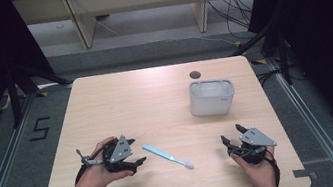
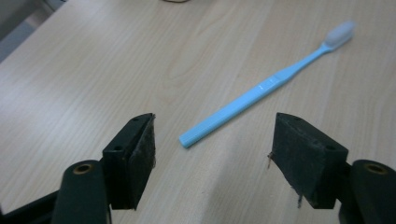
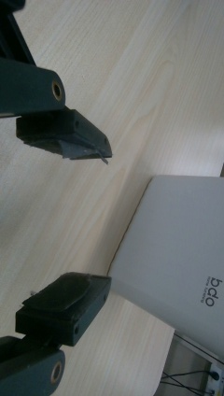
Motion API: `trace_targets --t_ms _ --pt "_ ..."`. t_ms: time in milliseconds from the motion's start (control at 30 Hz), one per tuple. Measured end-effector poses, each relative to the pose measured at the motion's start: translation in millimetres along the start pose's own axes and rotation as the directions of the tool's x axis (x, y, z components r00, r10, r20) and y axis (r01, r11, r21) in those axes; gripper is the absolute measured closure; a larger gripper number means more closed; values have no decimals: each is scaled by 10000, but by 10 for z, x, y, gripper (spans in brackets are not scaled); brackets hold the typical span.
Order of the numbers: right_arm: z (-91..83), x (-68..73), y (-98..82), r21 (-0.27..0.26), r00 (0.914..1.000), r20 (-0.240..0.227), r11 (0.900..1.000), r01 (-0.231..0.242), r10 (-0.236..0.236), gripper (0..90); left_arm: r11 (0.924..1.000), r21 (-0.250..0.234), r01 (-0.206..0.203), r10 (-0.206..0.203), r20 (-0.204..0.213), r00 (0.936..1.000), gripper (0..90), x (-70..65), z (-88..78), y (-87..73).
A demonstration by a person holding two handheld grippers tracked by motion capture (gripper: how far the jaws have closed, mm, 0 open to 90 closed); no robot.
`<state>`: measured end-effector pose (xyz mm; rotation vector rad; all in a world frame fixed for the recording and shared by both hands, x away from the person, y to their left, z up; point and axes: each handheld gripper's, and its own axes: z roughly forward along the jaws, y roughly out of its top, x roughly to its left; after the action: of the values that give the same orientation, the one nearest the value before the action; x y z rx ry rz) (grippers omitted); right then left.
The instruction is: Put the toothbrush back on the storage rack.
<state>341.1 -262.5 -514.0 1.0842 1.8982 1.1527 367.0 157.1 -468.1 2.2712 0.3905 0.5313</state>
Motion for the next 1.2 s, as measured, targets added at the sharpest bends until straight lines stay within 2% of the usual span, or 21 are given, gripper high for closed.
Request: trace_targets --t_ms 133,167,200,300,400,467,500,533,567,633,667,700,733,767,800,867,933,1000,1067,1167,1200 --pt "0 -3 1 9 10000 9 10000 1 -1 332 9950 794 -607 541 830 9951 331 53 64 84" --pt "15 -37 5 -167 9989 31 9988 468 -468 332 9862 1213 -1129 974 1269 9871 346 72 99 137" --pt "15 -37 5 -167 9989 31 9988 468 -468 332 9862 1213 -1129 974 1269 9871 354 72 99 137" --pt "19 -23 8 -80 9995 -71 9995 301 -301 332 9658 1853 -1814 1442 1976 9696 365 87 147 227" --pt "19 -6 10 102 9997 -199 9999 126 -124 331 9360 2446 -2532 1790 2885 9406 356 70 233 323" --pt "34 -24 8 -42 9990 -128 9991 432 -432 331 9288 2560 -2681 1859 3038 9344 343 70 257 343" --pt "27 -9 9 120 9995 -175 9995 277 -275 331 9169 2740 -2902 1984 3181 9271 343 74 278 364" --pt "29 -22 13 85 9988 -174 9989 468 -467 331 8967 2967 -3284 2199 3453 9124 350 75 327 397" --pt "29 -22 13 85 9988 -174 9989 468 -467 331 8967 2967 -3284 2199 3453 9124 356 75 327 397" --pt "31 -9 11 179 9990 -319 9993 315 -309 330 8733 3139 -3725 2423 3835 8912 361 78 380 427" --pt "38 -20 12 50 9986 -247 9989 459 -458 329 8555 3210 -4063 2633 4060 8751 362 85 407 451" --pt "44 -36 16 -23 9973 -241 9976 695 -696 329 8511 3210 -4155 2658 4191 8682 363 84 433 470" --pt "38 -9 15 291 9988 -454 9994 188 -175 328 8410 3231 -4340 2773 4313 8585 370 90 454 499" --pt "42 -24 17 151 9985 -330 9989 440 -435 328 8423 3154 -4371 2737 4485 8509 375 83 492 538" --pt "42 -24 17 151 9985 -330 9989 440 -435 328 8423 3154 -4371 2737 4485 8509 381 83 492 538" --pt "40 -11 17 268 9983 -491 9991 314 -301 327 8285 3070 -4683 2964 4690 8320 389 87 539 575" --pt "41 -23 17 230 9978 -374 9982 549 -540 327 8244 3083 -4748 2963 4798 8259 393 71 583 586" --pt "42 -9 19 341 9982 -505 9989 328 -310 327 8144 2911 -5019 3232 4908 8091 398 67 651 620" --pt "42 -18 18 294 9981 -393 9984 477 -466 327 8164 2870 -5011 3219 4942 8076 396 63 671 632" --pt "42 -7 16 343 9987 -472 9992 226 -209 327 8082 2748 -5208 3398 5047 7936 408 62 731 677" --pt "42 -6 16 351 9987 -474 9992 205 -188 325 8039 2681 -5310 3460 5154 7840 414 58 768 707"
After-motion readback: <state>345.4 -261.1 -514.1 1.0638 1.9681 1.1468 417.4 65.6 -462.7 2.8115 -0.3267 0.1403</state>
